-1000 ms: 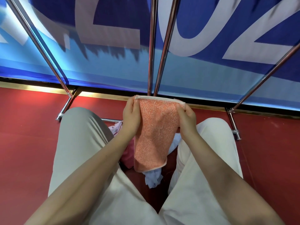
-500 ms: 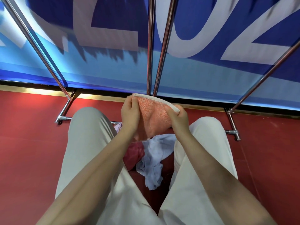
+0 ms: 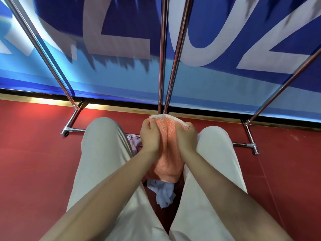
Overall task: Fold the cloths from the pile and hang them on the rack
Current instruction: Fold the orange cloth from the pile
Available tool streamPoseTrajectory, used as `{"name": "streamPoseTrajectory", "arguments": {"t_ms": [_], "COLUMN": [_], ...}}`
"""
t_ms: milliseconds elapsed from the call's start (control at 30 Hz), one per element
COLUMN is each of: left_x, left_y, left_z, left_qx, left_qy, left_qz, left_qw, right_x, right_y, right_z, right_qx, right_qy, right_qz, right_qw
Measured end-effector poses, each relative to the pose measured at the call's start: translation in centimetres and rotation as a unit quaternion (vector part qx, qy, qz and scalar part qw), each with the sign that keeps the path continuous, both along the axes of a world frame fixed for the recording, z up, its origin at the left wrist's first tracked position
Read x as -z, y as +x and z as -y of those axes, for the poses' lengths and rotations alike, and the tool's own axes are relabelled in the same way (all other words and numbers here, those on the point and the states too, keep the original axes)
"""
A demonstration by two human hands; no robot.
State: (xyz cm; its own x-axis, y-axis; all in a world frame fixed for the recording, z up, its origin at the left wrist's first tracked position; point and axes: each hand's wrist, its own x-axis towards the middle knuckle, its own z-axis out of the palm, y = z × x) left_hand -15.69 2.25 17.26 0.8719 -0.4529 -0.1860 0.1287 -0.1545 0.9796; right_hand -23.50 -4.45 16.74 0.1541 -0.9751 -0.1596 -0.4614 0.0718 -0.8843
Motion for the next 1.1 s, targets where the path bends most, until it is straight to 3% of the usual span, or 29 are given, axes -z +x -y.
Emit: {"name": "streamPoseTrajectory", "arguments": {"t_ms": [267, 567, 700, 900, 1100], "left_x": [0.5, -0.1, -0.3, -0.6, -1.1], "left_y": [-2.2, -2.6, -2.5, -1.1, -0.2], "left_z": [0.6, 0.8, 0.9, 1.1, 1.2], "left_qx": [0.045, 0.076, 0.087, 0.043, 0.040], "left_qy": [-0.054, -0.079, -0.094, -0.108, -0.134], "left_qz": [0.010, 0.022, 0.026, -0.057, -0.089], "left_qw": [0.997, 0.994, 0.991, 0.992, 0.986], "right_x": [-0.2, -1.1, -1.6, -2.3, -1.5], "right_y": [1.4, 1.0, 0.7, 0.8, 0.7], "right_z": [-0.3, 0.0, -0.4, -1.1, -0.3], "right_qx": [0.060, 0.032, -0.024, -0.115, -0.162], "right_qy": [0.080, 0.043, 0.016, 0.018, -0.158], "right_qz": [0.150, 0.160, 0.171, 0.243, 0.119], "right_qw": [0.984, 0.986, 0.985, 0.963, 0.967]}}
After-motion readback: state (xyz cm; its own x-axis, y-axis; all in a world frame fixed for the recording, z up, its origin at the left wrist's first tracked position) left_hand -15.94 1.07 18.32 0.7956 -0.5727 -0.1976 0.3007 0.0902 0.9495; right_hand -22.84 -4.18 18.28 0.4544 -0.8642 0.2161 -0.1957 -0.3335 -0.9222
